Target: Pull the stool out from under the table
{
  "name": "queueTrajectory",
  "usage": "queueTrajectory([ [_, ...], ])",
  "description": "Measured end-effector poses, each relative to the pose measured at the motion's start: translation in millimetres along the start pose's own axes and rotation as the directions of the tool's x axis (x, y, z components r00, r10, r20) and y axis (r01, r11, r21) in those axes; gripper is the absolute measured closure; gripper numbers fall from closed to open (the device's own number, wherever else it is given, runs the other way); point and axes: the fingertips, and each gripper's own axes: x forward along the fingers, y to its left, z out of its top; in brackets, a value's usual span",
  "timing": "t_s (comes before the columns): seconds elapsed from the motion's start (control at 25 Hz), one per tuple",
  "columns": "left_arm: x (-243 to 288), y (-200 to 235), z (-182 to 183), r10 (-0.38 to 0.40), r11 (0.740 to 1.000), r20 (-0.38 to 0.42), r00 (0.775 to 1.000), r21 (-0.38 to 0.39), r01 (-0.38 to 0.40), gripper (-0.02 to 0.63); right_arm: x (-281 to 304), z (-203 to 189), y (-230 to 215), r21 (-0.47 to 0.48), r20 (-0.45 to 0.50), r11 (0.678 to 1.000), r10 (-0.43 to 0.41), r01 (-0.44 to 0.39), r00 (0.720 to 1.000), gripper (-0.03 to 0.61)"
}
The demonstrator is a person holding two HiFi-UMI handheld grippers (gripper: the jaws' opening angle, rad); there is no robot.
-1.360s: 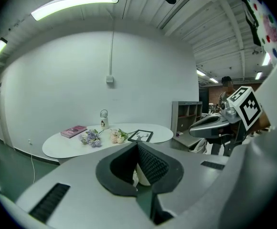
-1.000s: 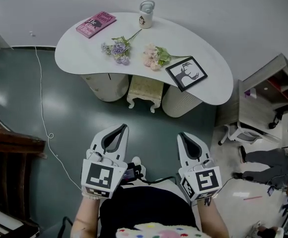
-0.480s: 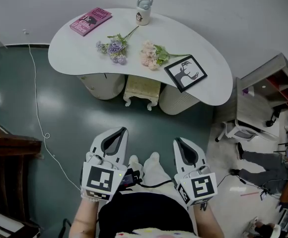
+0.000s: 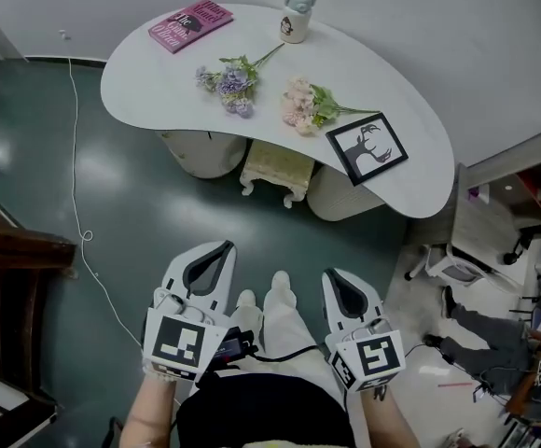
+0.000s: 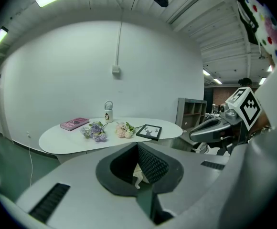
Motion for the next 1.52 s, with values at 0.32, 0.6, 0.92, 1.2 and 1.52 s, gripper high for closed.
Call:
queueTrajectory([
  [0.32,23,14,-27,0.051,0.999,-0.071,0.996,-0.007,-0.052,0.597,27,-15,-19,-0.049,-0.061,0.997,0.055,-0.058,0.997,0.538],
  [0.6,49,30,-52,0.079,0.996,-0.107,0.991,-0.025,-0.082,0.597,69,-33,-36,-0.059,-0.107,0.994,0.084,-0.091,0.991,0.540],
  [0.92,77,48,-83,0.106,0.993,-0.120,0.987,-0.040,-0.112,0.598,108,-68,-42,-0.070,-0.186,0.988,0.126,-0.141,0.974,0.539],
  [1.2,105,61,-117,0.128,0.988,-0.121,0.984,-0.069,-0.137,0.598,142,-101,-55,-0.062,-0.218,0.986,0.140,-0.157,0.966,0.538],
  [1.52,146,73,-171,0.134,0.985,-0.162,0.978,-0.090,-0.150,0.597,193,-144,-84,-0.045,-0.247,0.989,0.125,-0.141,0.961,0.540],
])
